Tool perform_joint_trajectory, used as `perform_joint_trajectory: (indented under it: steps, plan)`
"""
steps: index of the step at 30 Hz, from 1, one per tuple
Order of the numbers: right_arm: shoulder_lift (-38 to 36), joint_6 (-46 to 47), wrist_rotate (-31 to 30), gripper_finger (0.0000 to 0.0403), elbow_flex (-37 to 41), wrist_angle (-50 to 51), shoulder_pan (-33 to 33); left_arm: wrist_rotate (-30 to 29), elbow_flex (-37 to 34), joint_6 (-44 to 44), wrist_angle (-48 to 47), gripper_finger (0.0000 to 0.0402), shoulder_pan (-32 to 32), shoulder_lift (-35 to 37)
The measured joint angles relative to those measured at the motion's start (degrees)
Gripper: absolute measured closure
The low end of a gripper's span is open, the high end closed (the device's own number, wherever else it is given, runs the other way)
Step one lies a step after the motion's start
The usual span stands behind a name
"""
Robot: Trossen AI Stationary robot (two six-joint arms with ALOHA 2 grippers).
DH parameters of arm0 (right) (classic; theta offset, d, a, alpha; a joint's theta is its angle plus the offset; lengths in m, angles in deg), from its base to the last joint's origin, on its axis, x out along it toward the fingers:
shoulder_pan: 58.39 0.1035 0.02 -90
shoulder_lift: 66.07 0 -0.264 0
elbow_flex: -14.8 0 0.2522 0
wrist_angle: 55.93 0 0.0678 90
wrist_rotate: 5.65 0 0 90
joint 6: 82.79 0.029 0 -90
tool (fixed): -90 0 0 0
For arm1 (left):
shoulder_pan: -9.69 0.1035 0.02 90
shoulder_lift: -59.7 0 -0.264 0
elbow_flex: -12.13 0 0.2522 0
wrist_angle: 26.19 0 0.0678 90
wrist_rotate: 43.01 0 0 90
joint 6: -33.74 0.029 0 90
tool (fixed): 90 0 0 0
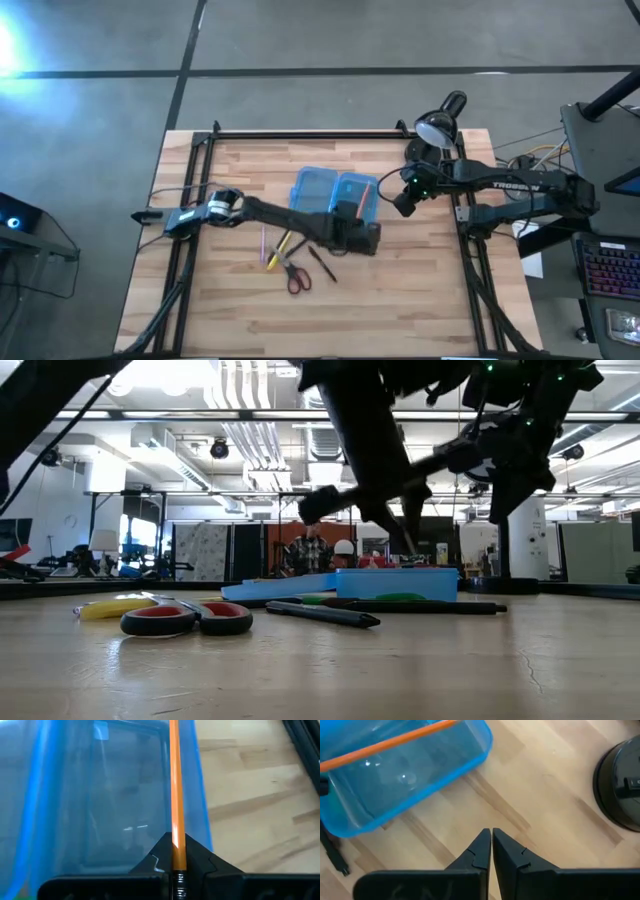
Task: Pick & place school supplies into a supply box
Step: Put the yellow pencil into the supply box, then put the black scissors into the supply box
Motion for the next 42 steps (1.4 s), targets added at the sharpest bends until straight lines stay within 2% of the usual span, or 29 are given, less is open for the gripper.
perform_joint_trajectory:
  steps: [6,11,18,24,29,33,37,42]
  plan:
    - [-0.38,-0.24,-0.09,0.0394,0.94,0.50,-0.02,4.87,-1.08,-2.41,4.12,0.0400,0.74,-0.02]
    - [-0.29,-0.74,-0.10,0.0394,2.04,0.04,-0.02,5.12,-1.31,-3.86,3.23,0.0397,0.74,-0.06]
    - [-0.16,-0.88,-0.07,0.0394,3.29,-1.27,-0.02,5.38,-2.63,-1.74,9.02,0.0355,1.24,-0.06]
    - [-0.16,-2.12,-0.04,0.0394,3.38,-1.52,-0.02,8.14,-3.42,1.09,15.77,0.0338,0.99,-0.11]
    - [-0.16,-2.65,-0.03,0.0394,3.38,-1.90,-0.02,8.04,-0.46,7.11,12.57,0.0336,0.28,0.64]
    - [-0.16,-3.82,0.02,0.0394,3.38,-2.59,-0.06,8.02,0.06,6.18,5.56,0.0336,0.84,1.79]
    - [-0.16,-5.76,0.02,0.0394,3.38,-2.86,-0.06,8.83,-0.10,7.04,3.13,0.0335,1.85,1.80]
    - [-0.11,-7.06,0.04,0.0394,3.38,-3.29,-0.53,13.80,-3.18,8.63,4.20,0.0335,4.57,1.40]
